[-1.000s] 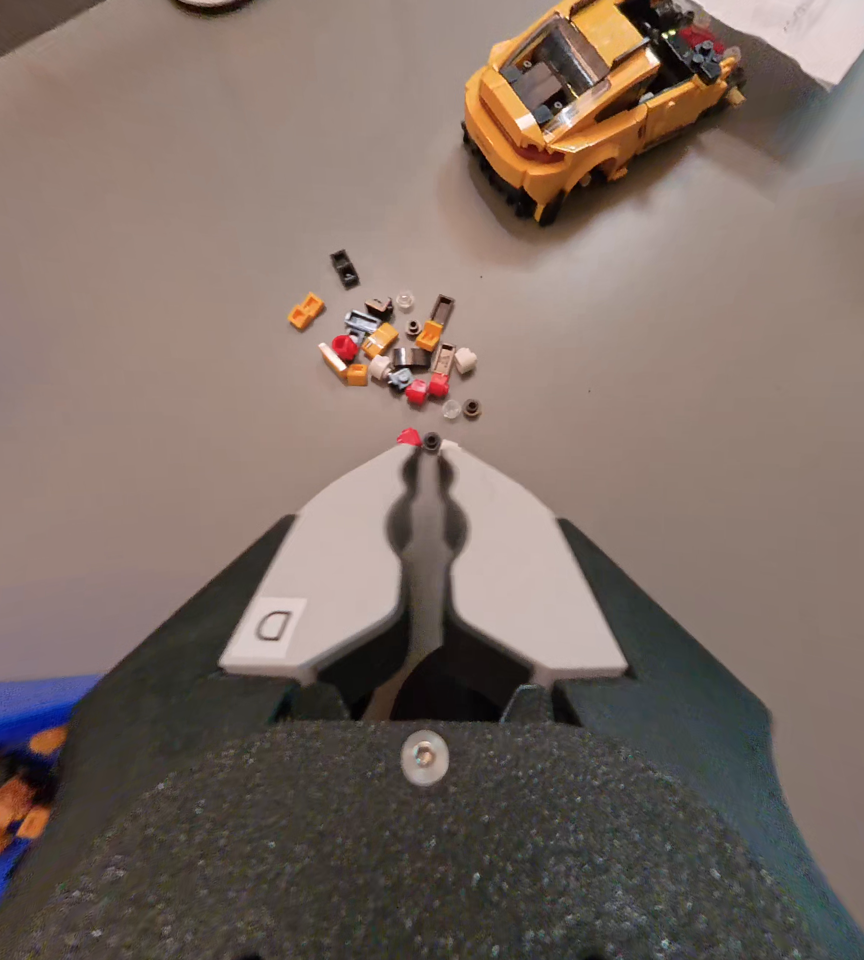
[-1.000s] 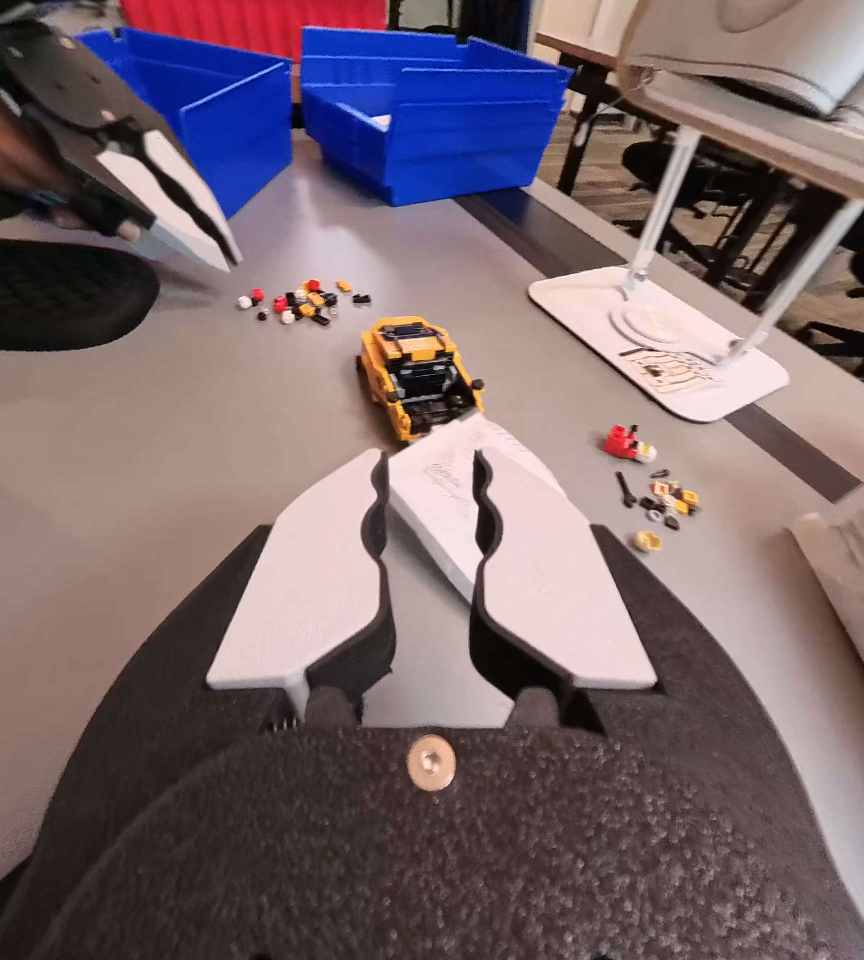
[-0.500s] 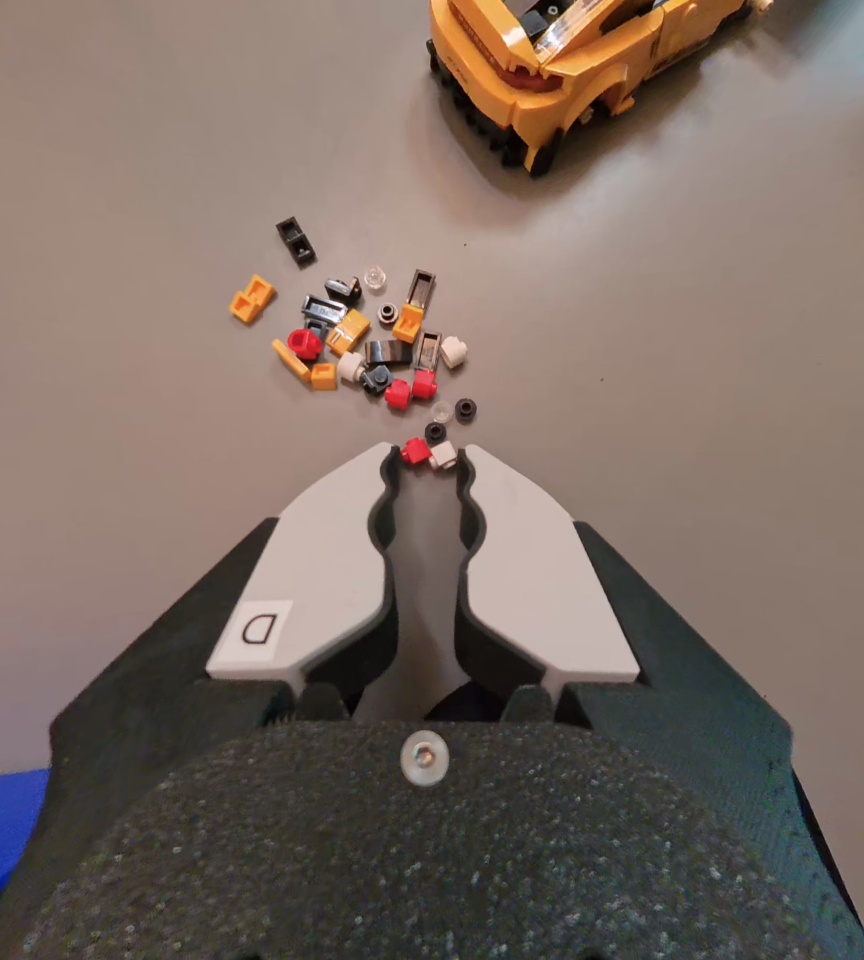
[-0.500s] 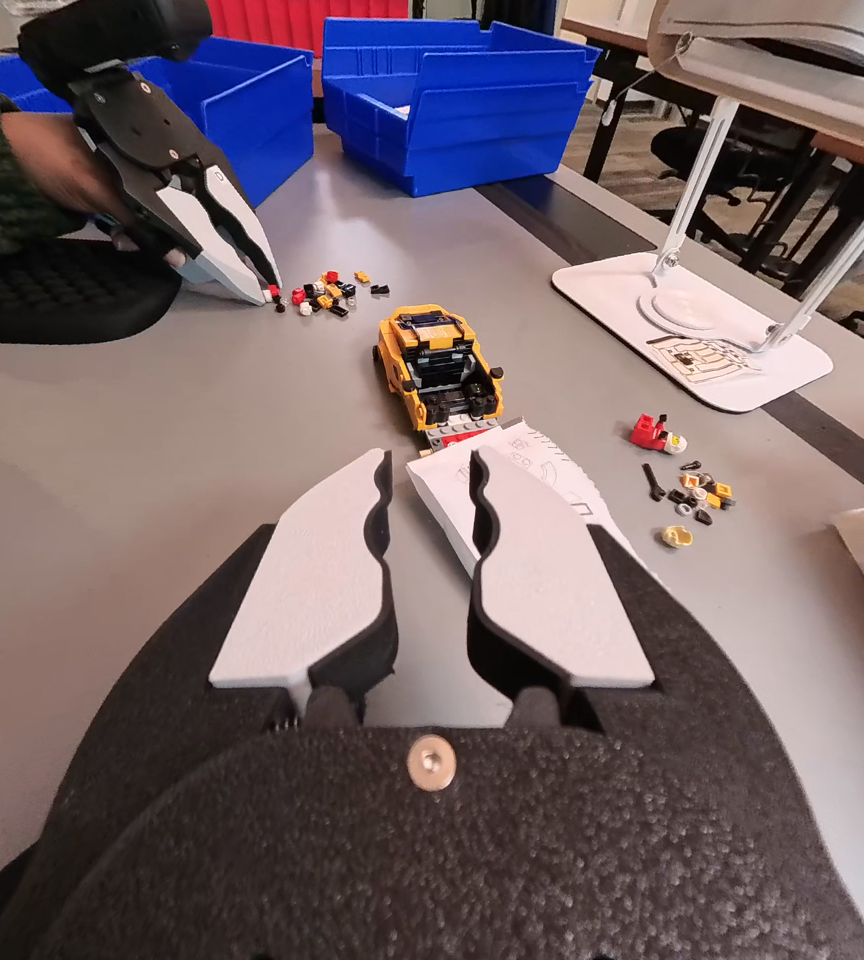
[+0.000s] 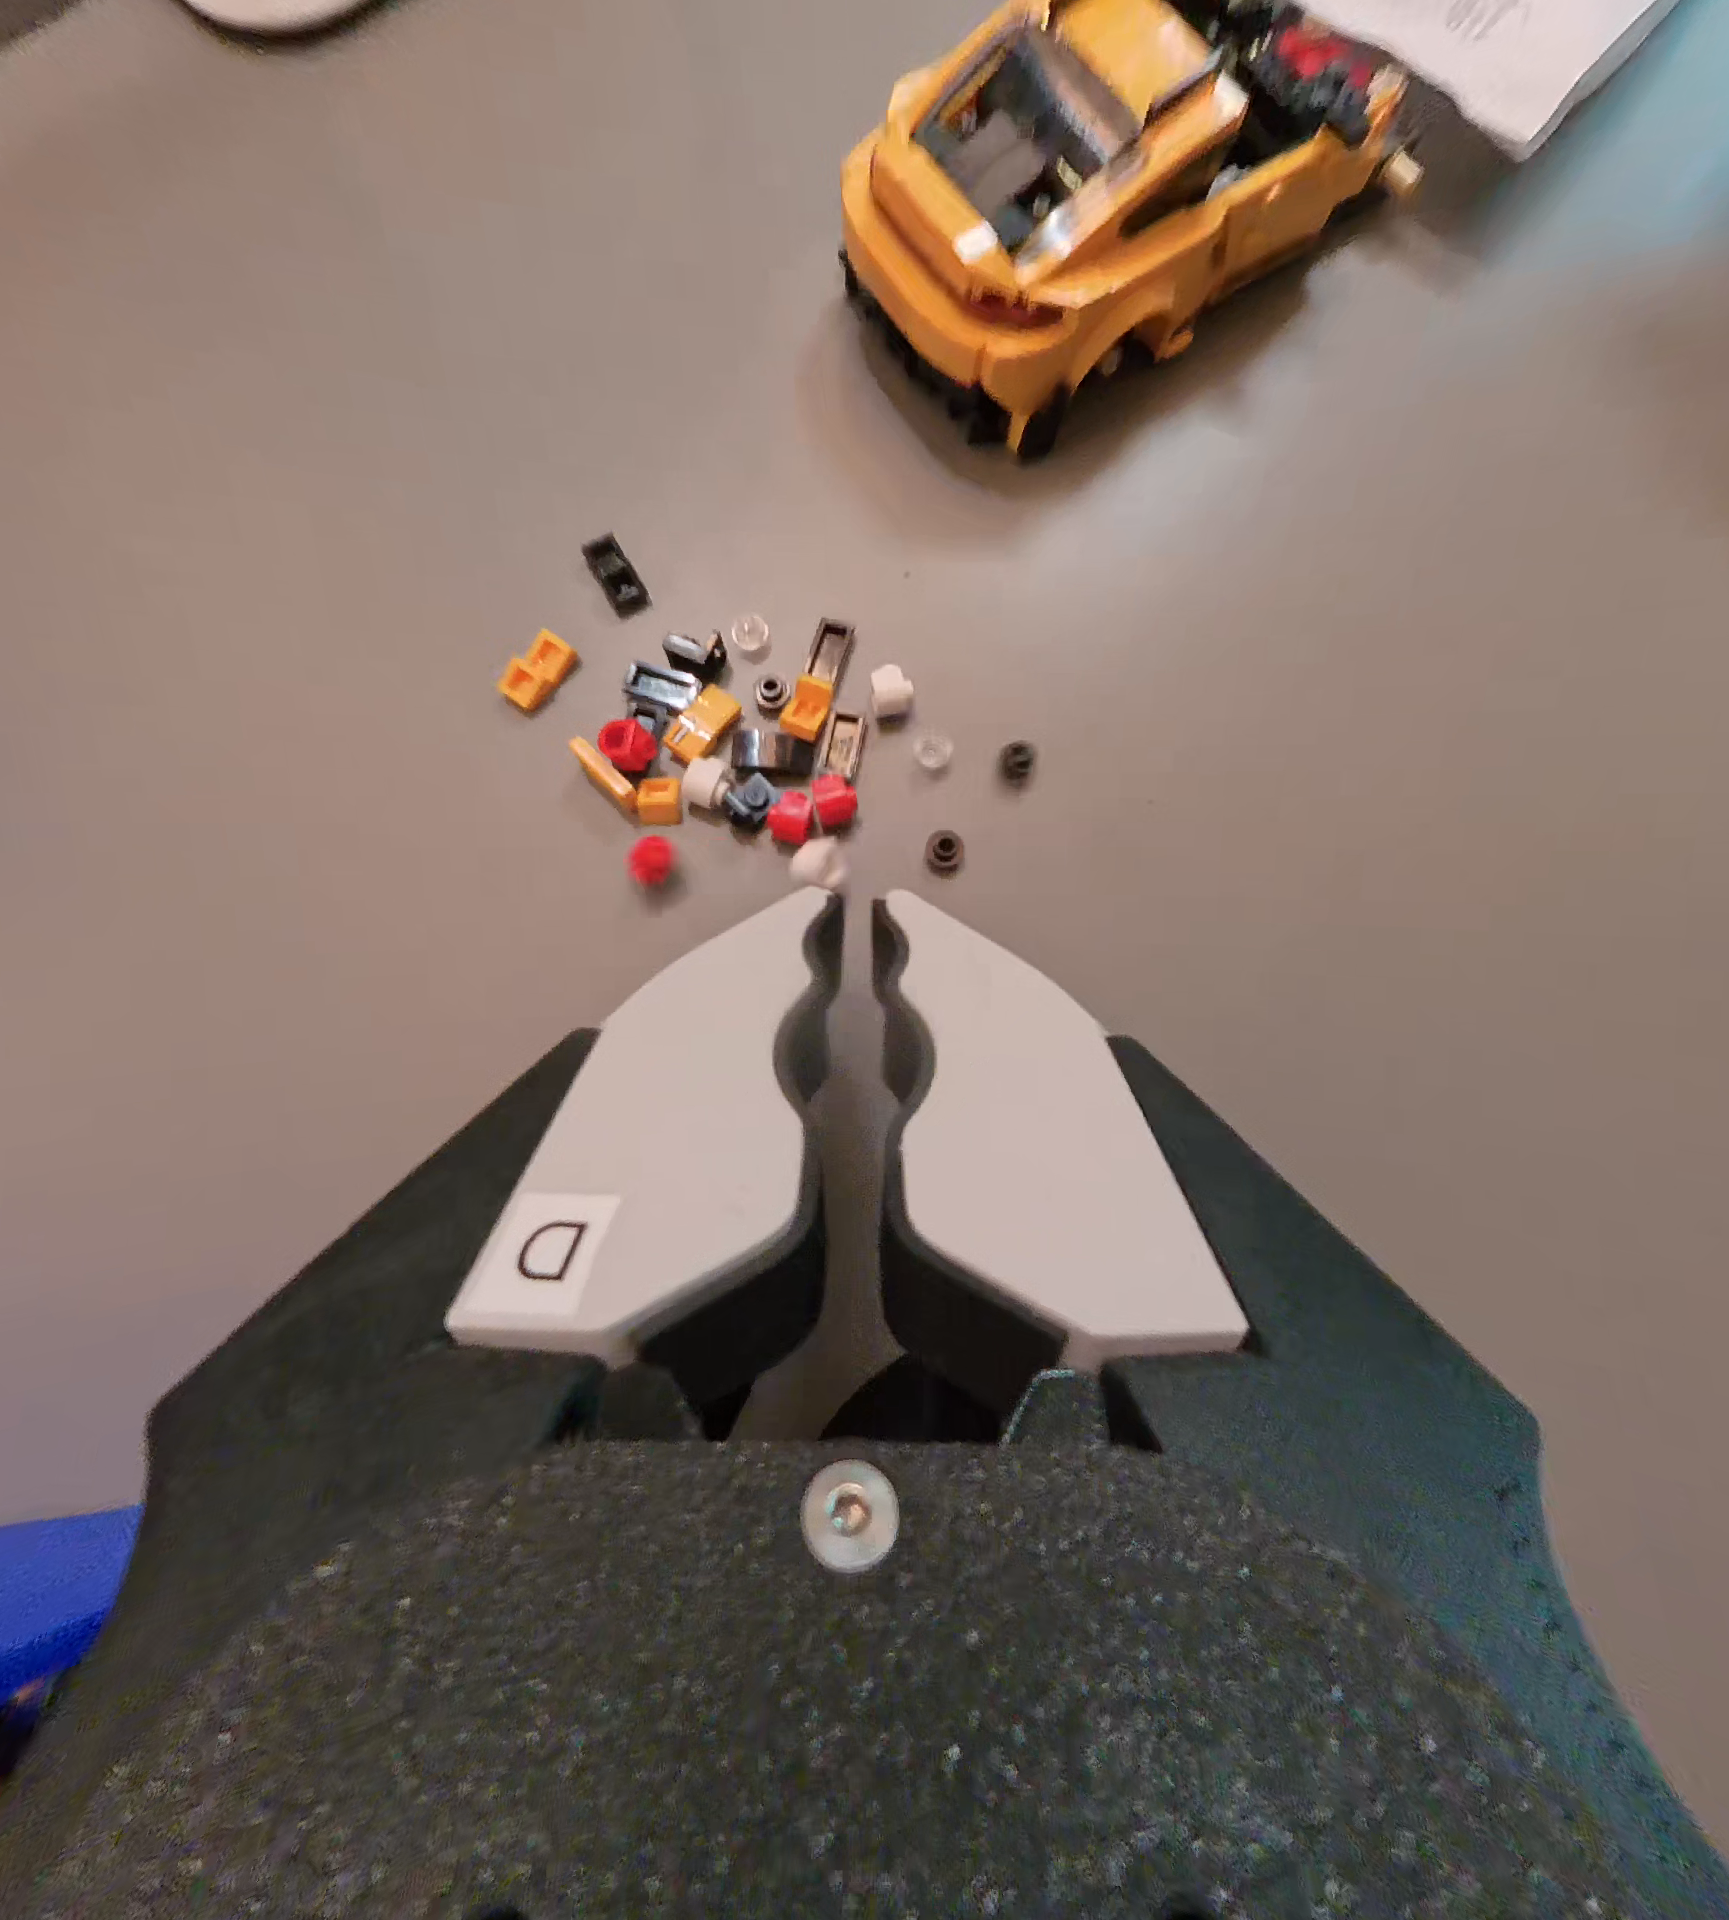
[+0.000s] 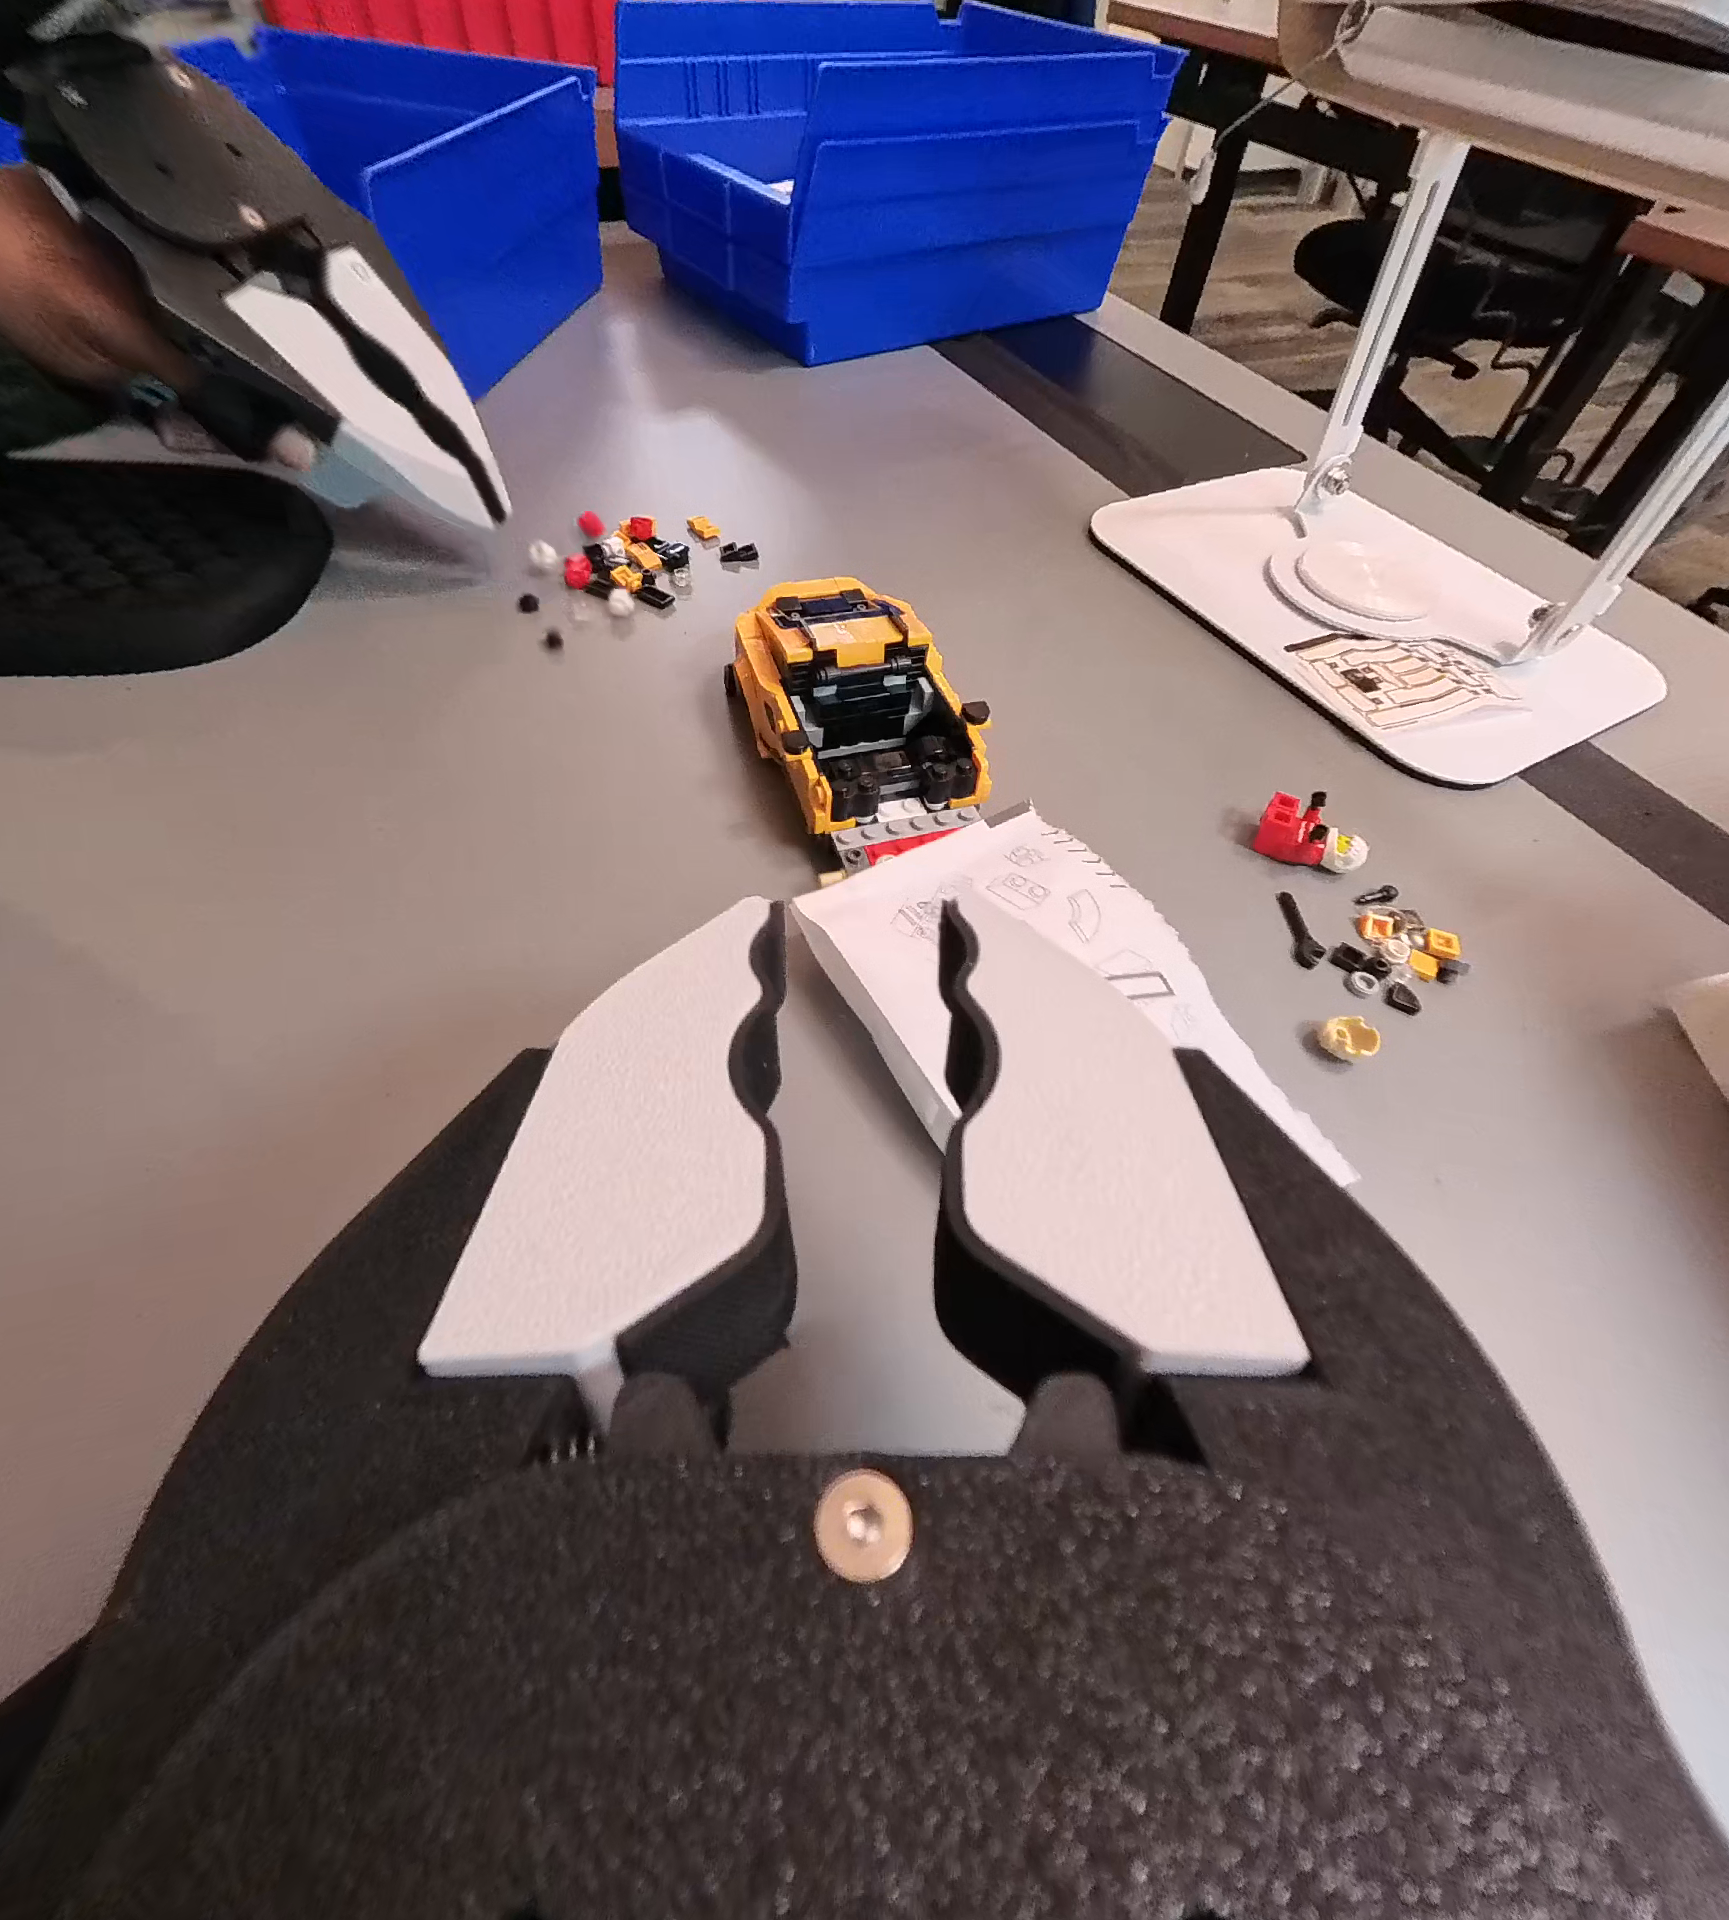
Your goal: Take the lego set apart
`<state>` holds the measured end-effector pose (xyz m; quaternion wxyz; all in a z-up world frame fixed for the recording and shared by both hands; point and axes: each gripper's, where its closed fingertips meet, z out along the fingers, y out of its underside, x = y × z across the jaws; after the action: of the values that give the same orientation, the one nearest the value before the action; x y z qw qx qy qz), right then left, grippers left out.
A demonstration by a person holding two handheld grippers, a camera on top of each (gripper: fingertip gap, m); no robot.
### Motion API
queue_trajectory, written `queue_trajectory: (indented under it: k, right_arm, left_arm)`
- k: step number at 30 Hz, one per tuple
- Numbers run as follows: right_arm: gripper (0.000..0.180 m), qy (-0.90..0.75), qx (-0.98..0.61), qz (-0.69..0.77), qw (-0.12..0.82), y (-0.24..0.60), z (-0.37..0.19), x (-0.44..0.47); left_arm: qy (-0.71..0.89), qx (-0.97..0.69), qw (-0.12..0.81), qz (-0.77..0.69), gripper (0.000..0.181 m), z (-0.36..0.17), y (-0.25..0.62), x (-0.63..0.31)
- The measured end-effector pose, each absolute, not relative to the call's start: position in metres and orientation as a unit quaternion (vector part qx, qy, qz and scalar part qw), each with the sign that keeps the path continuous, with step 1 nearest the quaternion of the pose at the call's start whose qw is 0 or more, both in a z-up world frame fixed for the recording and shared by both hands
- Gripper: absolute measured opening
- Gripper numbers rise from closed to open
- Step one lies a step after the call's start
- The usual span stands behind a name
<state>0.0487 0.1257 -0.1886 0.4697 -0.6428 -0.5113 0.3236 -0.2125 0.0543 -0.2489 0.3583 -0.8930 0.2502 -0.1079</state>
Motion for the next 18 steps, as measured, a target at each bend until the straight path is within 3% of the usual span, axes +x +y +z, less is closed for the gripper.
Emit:
queue_trajectory:
  k: [9,18]
  right_arm:
    - [0.028,-0.512,-0.641,0.326,0.471,0.125,-0.188,0.049]
    - [0.028,-0.515,-0.638,0.323,0.472,0.123,-0.187,0.049]
  left_arm:
    - [0.229,-0.89,0.384,-0.09,0.001,-0.231,0.043,-0.224]
    - [0.234,-0.896,0.365,-0.094,0.032,-0.243,0.037,-0.221]
